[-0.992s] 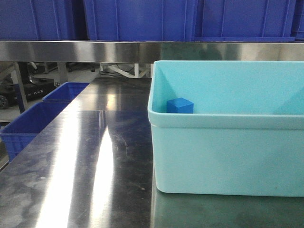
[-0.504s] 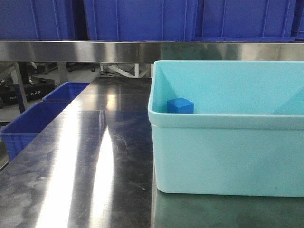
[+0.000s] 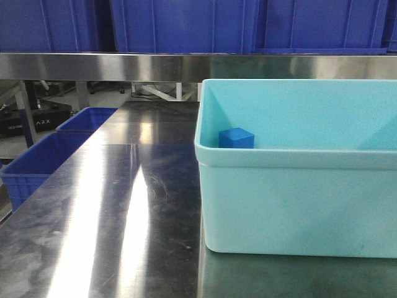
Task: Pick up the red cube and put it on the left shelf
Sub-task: 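Move the right gripper over the red cube in the teal tub, then lower the open right gripper around the red cube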
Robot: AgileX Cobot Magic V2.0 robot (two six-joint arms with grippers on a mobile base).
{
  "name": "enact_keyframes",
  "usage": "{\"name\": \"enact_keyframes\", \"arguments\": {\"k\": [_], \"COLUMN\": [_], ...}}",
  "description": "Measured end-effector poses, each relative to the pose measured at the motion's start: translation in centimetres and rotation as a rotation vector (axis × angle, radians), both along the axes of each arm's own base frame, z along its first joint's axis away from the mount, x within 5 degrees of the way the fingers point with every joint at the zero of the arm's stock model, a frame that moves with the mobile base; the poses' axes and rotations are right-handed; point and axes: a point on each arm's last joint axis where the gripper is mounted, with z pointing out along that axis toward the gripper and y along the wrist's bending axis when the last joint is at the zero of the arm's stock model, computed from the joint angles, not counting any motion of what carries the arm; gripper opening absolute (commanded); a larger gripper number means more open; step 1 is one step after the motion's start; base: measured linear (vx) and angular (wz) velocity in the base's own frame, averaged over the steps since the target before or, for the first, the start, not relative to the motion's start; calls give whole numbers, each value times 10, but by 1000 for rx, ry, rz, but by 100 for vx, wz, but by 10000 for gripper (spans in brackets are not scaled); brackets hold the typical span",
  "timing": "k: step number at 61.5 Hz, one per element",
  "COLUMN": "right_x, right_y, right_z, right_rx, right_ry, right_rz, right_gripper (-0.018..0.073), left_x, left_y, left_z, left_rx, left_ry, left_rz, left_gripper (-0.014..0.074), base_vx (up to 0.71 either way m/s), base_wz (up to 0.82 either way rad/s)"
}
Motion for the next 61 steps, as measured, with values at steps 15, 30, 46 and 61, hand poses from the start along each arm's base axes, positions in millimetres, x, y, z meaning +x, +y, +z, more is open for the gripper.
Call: {"name": "enact_keyframes", "arguments": {"k": [15,30,46,61], "right_x": [52,111,170,183], "right_y": [3,13,45,72], "right_z": [58,97,80,55], "right_rx": [-4,-27,-189,-335], "right_ry": [93,350,770,936], "right_rz": [-6,11,101,210], "right_gripper": [205,541,528,528], "left_x": [0,0,0,0], "left_y": [0,0,0,0], "left_z": [0,0,0,0], "left_rx": [0,0,0,0], "left_ry": [0,0,0,0], "left_rz": [0,0,0,0], "left_gripper": [106,106,106,106], "base_vx": [0,0,0,0], "base_wz": [0,0,0,0]}}
